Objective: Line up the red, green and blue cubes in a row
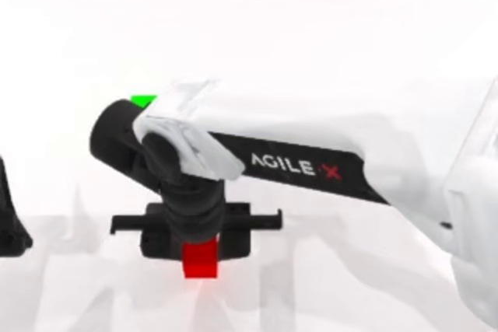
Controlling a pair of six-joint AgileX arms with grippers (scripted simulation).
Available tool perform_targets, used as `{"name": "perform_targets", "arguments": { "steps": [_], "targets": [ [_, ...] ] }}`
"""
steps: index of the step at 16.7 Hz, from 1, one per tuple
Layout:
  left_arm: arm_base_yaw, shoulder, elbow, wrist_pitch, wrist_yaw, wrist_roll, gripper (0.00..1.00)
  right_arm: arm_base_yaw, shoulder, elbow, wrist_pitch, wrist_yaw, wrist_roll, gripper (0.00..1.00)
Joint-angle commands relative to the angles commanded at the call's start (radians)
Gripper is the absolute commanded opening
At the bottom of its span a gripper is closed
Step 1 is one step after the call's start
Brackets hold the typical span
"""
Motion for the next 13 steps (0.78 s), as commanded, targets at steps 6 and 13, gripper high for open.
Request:
{"name": "perform_targets", "arguments": {
  "steps": [6, 13],
  "targets": [
    [0.000, 0.000, 0.000, 0.000, 0.000, 0.000, 1.00, 0.000, 0.000, 0.000, 0.000, 0.000, 0.000, 0.45],
    [0.000, 0.000, 0.000, 0.000, 0.000, 0.000, 1.00, 0.000, 0.000, 0.000, 0.000, 0.000, 0.000, 0.98]
  ]
}}
